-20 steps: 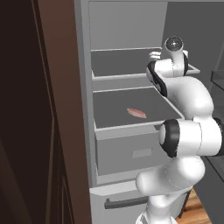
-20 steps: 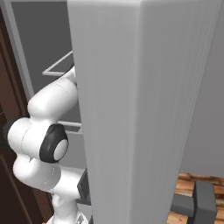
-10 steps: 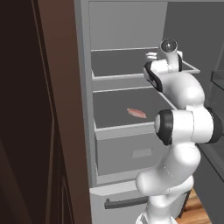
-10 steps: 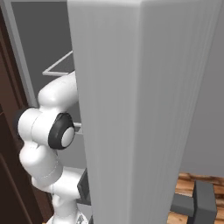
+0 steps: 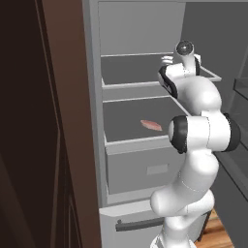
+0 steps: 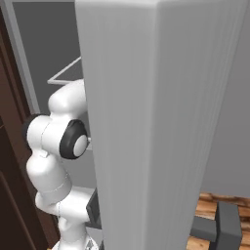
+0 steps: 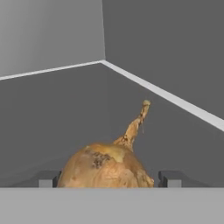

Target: Place one onion and one steak in each tupperware on the nearby counter, to pack two identical lunches.

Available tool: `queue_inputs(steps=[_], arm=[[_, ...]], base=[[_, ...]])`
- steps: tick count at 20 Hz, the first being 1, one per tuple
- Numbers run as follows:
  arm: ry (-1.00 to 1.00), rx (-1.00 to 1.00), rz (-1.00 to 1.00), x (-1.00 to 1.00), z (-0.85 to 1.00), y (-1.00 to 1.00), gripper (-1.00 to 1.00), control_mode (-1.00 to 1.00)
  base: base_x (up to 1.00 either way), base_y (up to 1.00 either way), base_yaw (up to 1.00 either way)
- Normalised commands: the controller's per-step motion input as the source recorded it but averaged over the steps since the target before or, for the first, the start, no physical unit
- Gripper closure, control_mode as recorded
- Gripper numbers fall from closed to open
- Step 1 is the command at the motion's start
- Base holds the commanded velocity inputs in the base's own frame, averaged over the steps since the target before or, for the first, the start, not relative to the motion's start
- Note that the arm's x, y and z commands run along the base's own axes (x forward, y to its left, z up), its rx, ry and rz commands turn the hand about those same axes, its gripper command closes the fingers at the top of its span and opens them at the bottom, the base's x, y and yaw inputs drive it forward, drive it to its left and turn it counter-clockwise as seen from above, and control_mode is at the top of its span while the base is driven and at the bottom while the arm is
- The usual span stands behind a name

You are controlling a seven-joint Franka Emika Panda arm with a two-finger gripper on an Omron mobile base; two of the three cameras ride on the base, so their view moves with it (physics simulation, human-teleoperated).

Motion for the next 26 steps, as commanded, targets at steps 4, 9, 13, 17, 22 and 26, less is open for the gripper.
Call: queue_inputs(steps=[4,9,13,17,22,26], arm=[[0.05,0.0,-0.04,-0.04,-0.37,-0.16,1.0,-1.0],[-0.02,0.0,-0.07,-0.22,-0.78,0.0,1.0,-1.0],[-0.11,0.01,-0.01,-0.46,-0.49,0.1,1.0,-1.0],[-0.16,0.0,0.06,-0.8,0.05,0.32,1.0,-1.0],[-0.01,0.02,0.16,-0.96,0.27,0.31,1.0,-1.0],[0.0,0.0,0.22,-0.94,0.65,0.26,1.0,-1.0]], base=[[0.0,0.0,0.0],[0.0,0.0,0.0],[0.0,0.0,0.0],[0.0,0.0,0.0],[0.0,0.0,0.0],[0.0,0.0,0.0]])
